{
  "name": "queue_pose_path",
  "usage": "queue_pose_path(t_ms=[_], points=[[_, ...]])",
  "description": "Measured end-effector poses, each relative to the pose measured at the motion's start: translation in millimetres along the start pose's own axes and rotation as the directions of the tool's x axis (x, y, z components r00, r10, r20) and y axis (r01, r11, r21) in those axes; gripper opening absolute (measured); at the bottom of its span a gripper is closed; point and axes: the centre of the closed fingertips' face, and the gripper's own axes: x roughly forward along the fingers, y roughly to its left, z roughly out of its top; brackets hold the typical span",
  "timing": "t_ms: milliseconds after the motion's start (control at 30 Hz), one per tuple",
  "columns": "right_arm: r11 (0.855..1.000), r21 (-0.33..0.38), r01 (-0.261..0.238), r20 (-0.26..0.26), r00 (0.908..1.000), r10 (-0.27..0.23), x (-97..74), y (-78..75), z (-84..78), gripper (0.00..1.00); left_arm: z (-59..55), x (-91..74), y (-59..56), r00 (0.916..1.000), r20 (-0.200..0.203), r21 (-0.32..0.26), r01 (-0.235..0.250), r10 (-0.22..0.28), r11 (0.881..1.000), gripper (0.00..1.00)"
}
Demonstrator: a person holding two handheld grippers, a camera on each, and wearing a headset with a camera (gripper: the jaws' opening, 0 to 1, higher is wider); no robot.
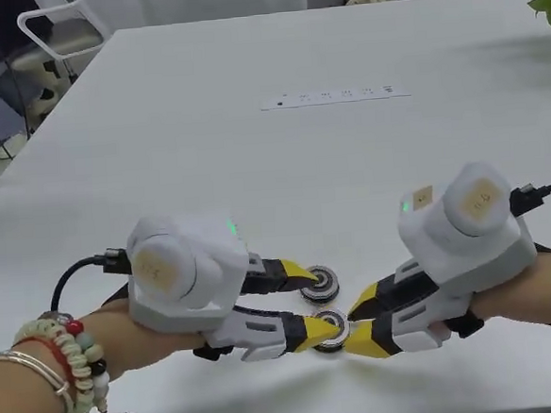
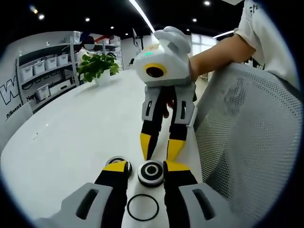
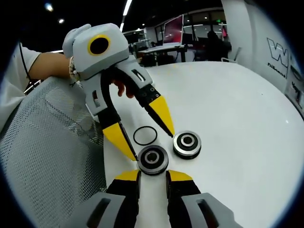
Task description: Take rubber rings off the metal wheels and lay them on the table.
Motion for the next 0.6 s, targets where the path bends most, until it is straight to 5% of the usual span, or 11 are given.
queue_pose_path(t_ms=[433,600], points=[[1.000,-0.007,0.002,0.012,0.9999,-0.002,5.0,0.6,0.9,0.22,-14.4,6.8,-6.6,0.9981,-0.056,0.027,0.027,-0.026,0.999,0.14],[1.000,-0.014,0.002,0.010,0.9999,-0.002,6.2,1.4,0.1,0.22,-12.3,6.4,-9.2,0.9985,-0.042,0.018,0.035,-0.034,0.999,0.10]])
